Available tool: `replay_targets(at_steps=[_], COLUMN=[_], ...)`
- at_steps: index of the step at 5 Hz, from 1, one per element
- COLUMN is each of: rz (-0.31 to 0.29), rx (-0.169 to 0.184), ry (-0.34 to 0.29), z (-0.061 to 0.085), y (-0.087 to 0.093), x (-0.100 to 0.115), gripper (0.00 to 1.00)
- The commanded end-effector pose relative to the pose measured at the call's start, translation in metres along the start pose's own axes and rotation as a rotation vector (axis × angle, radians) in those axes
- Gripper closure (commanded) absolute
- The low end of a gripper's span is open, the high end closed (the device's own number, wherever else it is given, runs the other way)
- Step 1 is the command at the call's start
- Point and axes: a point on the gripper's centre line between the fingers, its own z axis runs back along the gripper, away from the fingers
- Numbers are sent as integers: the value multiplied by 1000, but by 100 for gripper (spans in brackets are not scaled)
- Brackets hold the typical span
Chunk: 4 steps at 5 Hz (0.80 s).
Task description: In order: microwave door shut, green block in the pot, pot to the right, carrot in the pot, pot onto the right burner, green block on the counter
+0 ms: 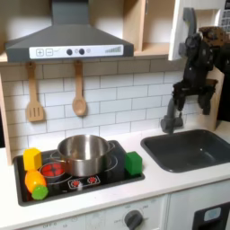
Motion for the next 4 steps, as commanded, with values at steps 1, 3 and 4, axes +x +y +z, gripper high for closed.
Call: replay_targets(at_steps=[1,3,4], rz=[13,42,57], rx=[0,-1,-2], ry=[-19,-20,-14], z=[1,0,-2], y=[1,7,11], x=[18,35,43], gripper=[0,0,0])
